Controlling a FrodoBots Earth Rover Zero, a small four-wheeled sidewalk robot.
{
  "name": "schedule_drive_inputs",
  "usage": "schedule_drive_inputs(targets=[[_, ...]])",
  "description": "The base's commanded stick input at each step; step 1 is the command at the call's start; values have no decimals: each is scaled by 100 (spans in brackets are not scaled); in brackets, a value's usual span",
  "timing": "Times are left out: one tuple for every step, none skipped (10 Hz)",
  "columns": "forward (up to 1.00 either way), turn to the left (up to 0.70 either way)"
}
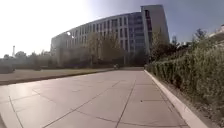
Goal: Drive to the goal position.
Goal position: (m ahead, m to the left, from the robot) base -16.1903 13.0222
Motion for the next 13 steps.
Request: schedule_drive_inputs(targets=[[4, 0], [4, 0], [4, 0], [4, 0], [4, 0], [4, 0], [4, 0], [4, 0], [4, 0], [4, 0], [4, 0], [4, 0], [4, 0]])
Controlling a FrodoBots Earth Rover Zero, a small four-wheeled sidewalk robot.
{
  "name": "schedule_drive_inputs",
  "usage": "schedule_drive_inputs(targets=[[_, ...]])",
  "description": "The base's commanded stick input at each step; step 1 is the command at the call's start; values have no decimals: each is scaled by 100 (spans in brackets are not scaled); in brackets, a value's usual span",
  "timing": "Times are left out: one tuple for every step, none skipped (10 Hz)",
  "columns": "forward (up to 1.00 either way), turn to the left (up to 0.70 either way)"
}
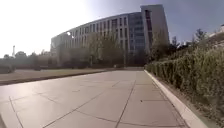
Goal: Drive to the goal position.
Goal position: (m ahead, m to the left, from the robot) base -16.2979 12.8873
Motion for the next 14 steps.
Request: schedule_drive_inputs(targets=[[4, 0], [4, 0], [4, 0], [4, 0], [4, 0], [4, 0], [4, 0], [4, 0], [4, 0], [4, 0], [4, 0], [4, 0], [4, 0], [4, 0]])
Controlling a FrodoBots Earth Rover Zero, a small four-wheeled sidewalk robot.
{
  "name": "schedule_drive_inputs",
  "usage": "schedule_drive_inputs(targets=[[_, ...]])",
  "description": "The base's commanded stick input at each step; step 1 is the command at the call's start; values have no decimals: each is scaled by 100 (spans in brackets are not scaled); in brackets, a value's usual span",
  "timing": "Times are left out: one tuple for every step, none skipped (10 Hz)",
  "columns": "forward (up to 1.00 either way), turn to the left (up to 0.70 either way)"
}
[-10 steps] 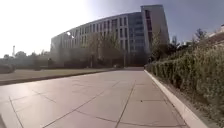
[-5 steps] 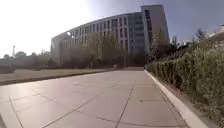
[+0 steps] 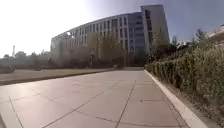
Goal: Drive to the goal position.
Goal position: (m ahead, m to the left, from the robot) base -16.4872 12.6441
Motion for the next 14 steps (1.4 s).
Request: schedule_drive_inputs(targets=[[4, 0], [4, 0], [4, 0], [4, 0], [4, 0], [4, 0], [4, 0], [4, 0], [4, 0], [4, 0], [4, 0], [4, 0], [4, 0], [4, 0]])
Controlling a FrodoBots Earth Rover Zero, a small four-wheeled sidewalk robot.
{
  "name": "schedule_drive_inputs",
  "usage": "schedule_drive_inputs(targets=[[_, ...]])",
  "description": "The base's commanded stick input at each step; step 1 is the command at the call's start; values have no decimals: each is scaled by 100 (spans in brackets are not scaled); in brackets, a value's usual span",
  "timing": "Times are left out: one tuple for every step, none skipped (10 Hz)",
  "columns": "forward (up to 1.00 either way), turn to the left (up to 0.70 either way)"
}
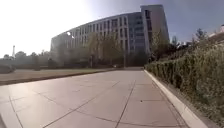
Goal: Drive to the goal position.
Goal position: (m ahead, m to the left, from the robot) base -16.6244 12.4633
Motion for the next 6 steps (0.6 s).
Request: schedule_drive_inputs(targets=[[4, 0], [4, 0], [4, 0], [4, 0], [4, 0], [4, 0]])
